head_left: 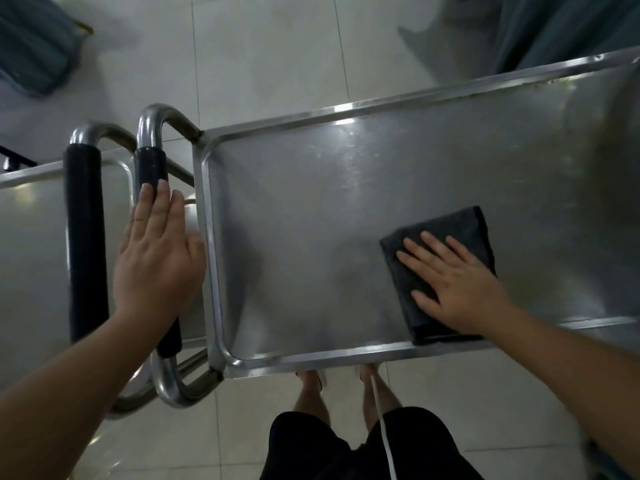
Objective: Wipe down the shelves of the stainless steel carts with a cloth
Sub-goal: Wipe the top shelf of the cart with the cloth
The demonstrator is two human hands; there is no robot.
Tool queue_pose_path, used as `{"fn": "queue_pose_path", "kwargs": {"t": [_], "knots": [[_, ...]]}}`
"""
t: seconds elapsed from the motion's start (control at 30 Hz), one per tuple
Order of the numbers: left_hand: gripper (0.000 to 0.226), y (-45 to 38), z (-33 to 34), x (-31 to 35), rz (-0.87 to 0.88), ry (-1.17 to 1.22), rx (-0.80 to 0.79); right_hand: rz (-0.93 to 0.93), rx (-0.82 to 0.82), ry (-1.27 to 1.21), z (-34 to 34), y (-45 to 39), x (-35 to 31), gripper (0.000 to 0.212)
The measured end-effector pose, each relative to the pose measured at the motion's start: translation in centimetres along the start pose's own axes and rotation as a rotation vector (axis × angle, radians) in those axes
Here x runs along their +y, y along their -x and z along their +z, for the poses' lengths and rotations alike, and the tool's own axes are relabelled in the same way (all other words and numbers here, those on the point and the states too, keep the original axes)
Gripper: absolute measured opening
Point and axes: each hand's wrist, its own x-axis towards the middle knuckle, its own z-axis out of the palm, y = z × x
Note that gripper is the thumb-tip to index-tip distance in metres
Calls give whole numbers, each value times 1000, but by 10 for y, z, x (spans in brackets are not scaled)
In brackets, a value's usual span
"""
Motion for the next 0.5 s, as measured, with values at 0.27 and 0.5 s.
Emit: {"fn": "queue_pose_path", "kwargs": {"t": [0.27,0.5], "knots": [[66,0,-1,4,-16,-24,-2,235,2,-96,-62,-168,71,78],[65,-2,-2,2,-20,-6,14,265,43,-117,-72,-195,79,79]]}}
